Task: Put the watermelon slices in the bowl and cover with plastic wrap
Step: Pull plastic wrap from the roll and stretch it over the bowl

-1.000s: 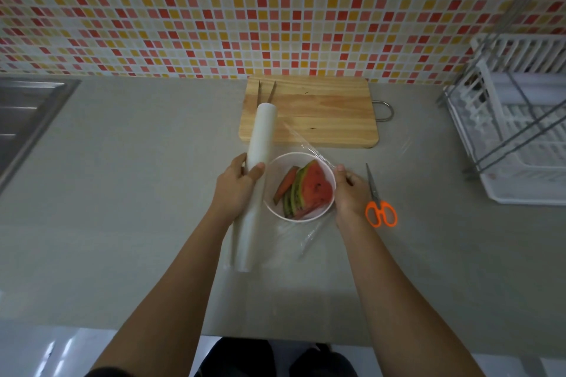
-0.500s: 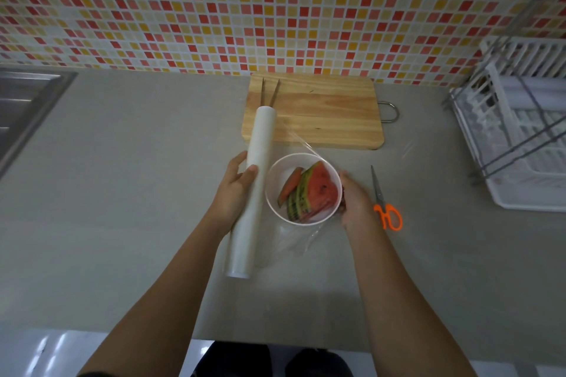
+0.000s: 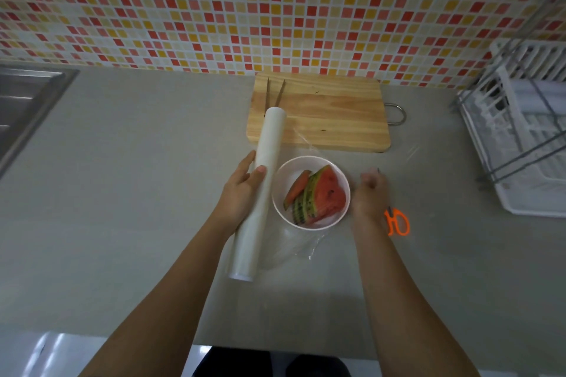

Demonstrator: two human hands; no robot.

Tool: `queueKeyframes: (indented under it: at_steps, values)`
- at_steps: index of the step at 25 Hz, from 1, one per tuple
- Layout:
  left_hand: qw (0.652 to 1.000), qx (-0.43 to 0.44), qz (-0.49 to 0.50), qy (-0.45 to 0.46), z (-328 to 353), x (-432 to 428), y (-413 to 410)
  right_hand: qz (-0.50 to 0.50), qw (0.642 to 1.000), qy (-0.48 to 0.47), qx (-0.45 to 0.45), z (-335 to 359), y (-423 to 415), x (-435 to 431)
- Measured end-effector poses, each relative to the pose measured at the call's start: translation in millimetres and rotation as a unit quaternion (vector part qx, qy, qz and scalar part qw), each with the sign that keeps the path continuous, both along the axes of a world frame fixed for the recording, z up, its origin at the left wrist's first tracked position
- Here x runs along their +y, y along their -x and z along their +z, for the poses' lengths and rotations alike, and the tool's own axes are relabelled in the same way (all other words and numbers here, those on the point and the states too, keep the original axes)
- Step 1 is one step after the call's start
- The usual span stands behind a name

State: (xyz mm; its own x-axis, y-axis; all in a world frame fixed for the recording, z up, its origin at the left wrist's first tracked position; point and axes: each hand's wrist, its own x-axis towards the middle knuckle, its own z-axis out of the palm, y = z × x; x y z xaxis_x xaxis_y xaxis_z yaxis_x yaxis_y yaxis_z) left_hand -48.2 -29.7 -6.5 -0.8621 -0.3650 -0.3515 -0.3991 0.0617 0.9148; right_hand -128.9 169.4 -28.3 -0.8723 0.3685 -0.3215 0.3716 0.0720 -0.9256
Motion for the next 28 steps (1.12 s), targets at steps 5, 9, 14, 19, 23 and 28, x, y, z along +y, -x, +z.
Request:
queueKeyframes:
  at_steps: [5, 9, 14, 19, 23, 28]
  values:
    - [0.998, -0.028, -0.037, 0.047, 0.9, -3.8, 5.9, 0.262, 0.957, 0.055, 0.113, -0.6, 7.5, -4.5]
    - [0.995, -0.036, -0.063, 0.073, 1.0, 1.2, 5.4, 0.231, 0.968, 0.075, 0.056, -12.5, 12.1, -11.4]
    - [0.993, -0.028, -0.045, 0.101, -1.4, 8.7, 1.5, 0.237, 0.970, 0.058, -0.019, -15.4, 16.7, -14.5]
    - [0.992, -0.030, -0.044, 0.110, -0.6, 8.0, 1.6, 0.273, 0.958, 0.074, -0.037, -7.6, 21.9, -12.3]
    - [0.992, -0.035, -0.042, 0.116, -0.7, 8.7, 1.0, 0.261, 0.960, 0.065, -0.077, -4.4, 21.0, -11.9]
    - [0.992, -0.054, -0.033, 0.113, -4.3, 4.8, 0.6, 0.176, 0.980, -0.085, -0.042, -2.6, 11.7, -10.6]
